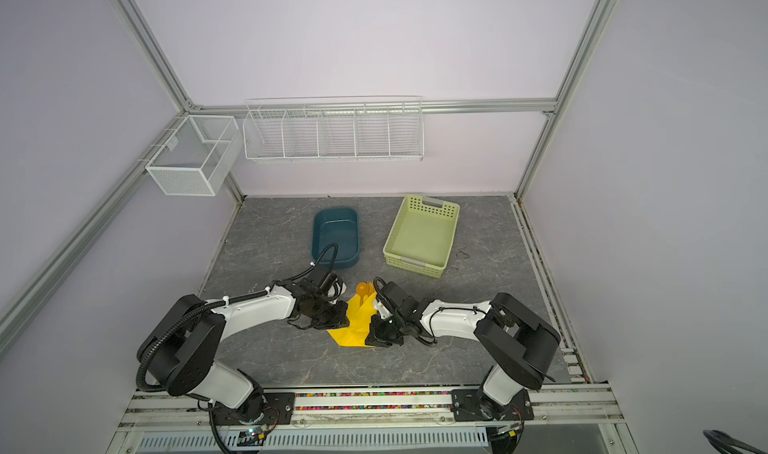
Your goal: Place the utensils on the paper napkin and roll it up
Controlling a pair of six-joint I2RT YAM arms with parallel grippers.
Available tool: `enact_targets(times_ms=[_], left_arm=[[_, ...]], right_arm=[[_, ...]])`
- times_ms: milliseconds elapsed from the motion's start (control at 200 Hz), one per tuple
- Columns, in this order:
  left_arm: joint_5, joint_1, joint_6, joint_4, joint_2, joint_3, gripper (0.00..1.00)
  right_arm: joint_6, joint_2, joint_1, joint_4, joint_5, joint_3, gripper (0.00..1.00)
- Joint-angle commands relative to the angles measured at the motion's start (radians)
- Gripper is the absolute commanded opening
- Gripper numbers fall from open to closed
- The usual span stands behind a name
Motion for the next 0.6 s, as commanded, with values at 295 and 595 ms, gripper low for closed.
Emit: enact_targets(times_ms=[295,595], left_arm=[[-0.079,-0.002,0.015,-0.040,-0.017,0.023,0.00],[-0.092,-0.071,0.012,-0.109,-0.103,0.105,0.03]], right_arm=[[-0.013,0.048,0.005,-0.027,0.052,-0.037,0.07],[-0.001,0.038,0.006,-0.021,0.062,-0.046,0.07]])
